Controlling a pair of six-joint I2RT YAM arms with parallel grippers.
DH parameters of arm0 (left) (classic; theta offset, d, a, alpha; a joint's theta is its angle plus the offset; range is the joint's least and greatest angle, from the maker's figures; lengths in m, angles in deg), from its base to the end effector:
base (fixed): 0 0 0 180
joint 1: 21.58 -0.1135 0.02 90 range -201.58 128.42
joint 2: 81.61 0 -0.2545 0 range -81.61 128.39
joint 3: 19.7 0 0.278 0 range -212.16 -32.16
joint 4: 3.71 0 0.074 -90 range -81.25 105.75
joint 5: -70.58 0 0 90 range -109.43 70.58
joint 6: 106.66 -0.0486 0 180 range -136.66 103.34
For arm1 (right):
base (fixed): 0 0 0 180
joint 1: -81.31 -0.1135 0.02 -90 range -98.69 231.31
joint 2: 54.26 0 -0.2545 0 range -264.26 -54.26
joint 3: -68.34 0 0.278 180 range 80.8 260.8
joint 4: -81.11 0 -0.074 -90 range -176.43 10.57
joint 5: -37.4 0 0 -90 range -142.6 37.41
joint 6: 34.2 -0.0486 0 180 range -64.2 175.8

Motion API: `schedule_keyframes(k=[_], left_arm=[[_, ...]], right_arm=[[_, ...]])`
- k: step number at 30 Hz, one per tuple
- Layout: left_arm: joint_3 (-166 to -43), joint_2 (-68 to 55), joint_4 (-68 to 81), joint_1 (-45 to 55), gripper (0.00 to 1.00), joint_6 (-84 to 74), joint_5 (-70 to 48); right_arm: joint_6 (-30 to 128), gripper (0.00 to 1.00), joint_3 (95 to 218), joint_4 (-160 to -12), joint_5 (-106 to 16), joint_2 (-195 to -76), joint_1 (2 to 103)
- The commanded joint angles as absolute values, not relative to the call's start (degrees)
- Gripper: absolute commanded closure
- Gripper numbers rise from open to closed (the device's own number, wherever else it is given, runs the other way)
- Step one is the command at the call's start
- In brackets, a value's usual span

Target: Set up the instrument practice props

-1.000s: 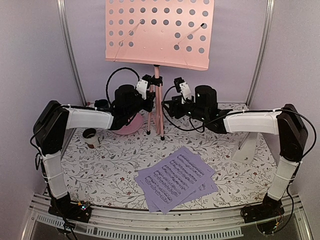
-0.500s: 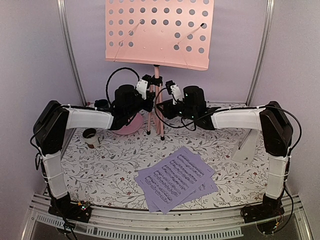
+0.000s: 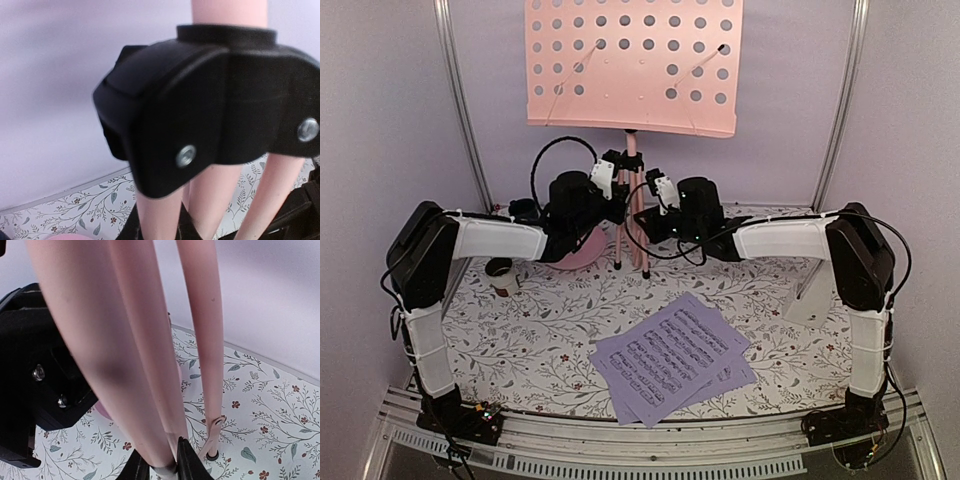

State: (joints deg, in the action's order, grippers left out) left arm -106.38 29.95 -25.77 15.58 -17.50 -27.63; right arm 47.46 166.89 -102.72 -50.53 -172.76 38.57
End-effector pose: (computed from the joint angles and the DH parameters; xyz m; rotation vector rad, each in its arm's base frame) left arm 0.3928 -0.2890 0.2272 0.4250 1.5760 -0.3721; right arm 0.3811 0.3545 0.2083 -0.5874 1.8102 0.6479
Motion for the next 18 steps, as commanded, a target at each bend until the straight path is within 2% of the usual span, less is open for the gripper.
schedule_keyframes(k=[1, 5, 18], left_arm=[[-105.37, 28.29, -30.44, 16.53, 1.00, -17.33, -28.73], [-105.23, 28.33, -31.79, 16.85, 1.00, -18.16, -29.03], [-107.65, 27.95, -28.08, 17.17, 1.00, -22.68, -30.93]], right_arm=[[47.68, 0.86, 168.77, -101.65, -55.65, -172.29, 39.16], [49.03, 1.00, 167.71, -101.11, -56.23, -169.64, 39.21], [50.60, 1.00, 160.10, -98.19, -57.96, -159.55, 42.15]])
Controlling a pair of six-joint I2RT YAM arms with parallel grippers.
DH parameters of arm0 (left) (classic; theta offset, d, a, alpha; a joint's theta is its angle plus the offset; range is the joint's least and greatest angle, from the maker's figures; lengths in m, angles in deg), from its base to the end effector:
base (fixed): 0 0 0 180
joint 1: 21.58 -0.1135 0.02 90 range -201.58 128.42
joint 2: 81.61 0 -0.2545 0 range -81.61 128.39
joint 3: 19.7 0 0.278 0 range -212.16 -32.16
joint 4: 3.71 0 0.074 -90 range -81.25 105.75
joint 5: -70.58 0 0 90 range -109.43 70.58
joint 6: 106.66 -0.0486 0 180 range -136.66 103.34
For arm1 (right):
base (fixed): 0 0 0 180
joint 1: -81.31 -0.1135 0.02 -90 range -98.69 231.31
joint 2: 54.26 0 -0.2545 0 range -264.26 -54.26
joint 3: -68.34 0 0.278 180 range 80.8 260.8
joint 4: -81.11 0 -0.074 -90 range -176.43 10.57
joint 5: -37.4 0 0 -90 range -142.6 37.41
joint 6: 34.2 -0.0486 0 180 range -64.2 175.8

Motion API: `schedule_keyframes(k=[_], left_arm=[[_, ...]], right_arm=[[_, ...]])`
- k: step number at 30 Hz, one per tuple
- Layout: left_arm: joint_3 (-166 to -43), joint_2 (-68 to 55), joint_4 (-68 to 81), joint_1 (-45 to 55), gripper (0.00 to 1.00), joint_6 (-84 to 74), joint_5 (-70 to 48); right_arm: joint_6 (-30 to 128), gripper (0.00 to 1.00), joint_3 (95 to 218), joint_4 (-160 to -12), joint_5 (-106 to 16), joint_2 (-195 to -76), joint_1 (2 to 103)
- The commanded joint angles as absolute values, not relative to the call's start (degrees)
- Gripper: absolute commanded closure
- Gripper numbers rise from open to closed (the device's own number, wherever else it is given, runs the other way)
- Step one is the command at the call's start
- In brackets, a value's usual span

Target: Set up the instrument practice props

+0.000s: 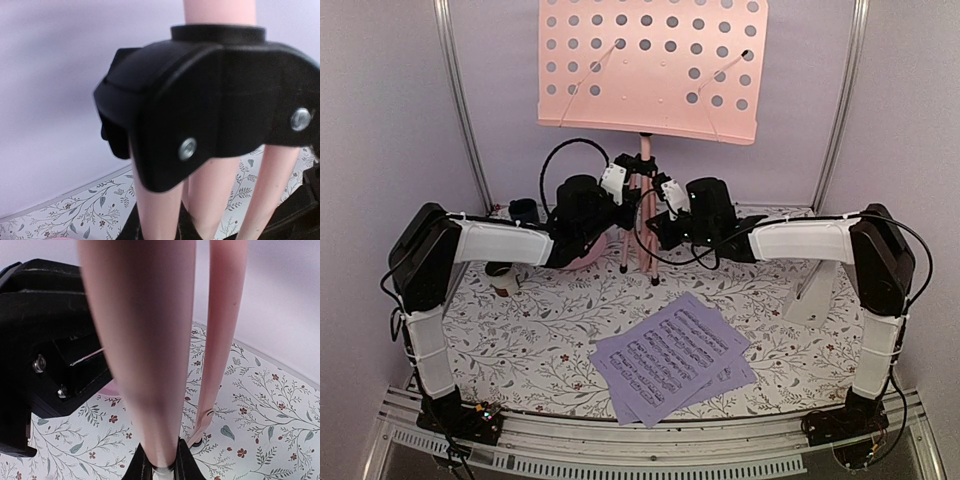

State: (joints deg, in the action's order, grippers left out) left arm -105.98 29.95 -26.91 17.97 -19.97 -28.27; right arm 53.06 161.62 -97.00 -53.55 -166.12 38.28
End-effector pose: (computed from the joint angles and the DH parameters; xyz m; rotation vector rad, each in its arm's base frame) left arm 0.3801 -0.3042 0.2270 0.4777 1.5467 -0.3654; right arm 0.3610 0.3359 0.2182 -0.6654 1.8466 0.5148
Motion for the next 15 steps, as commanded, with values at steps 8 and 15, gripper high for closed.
schedule_keyframes(k=[8, 15], left_arm=[[-105.11, 23.57, -23.56, 17.05, 1.00, -23.27, -31.81], [-101.02, 21.48, -23.42, 16.78, 1.00, -23.78, -33.40]], right_arm=[[51.38, 1.00, 155.51, -97.36, -58.48, -154.86, 43.96], [52.56, 1.00, 153.57, -95.85, -57.54, -152.79, 44.48]])
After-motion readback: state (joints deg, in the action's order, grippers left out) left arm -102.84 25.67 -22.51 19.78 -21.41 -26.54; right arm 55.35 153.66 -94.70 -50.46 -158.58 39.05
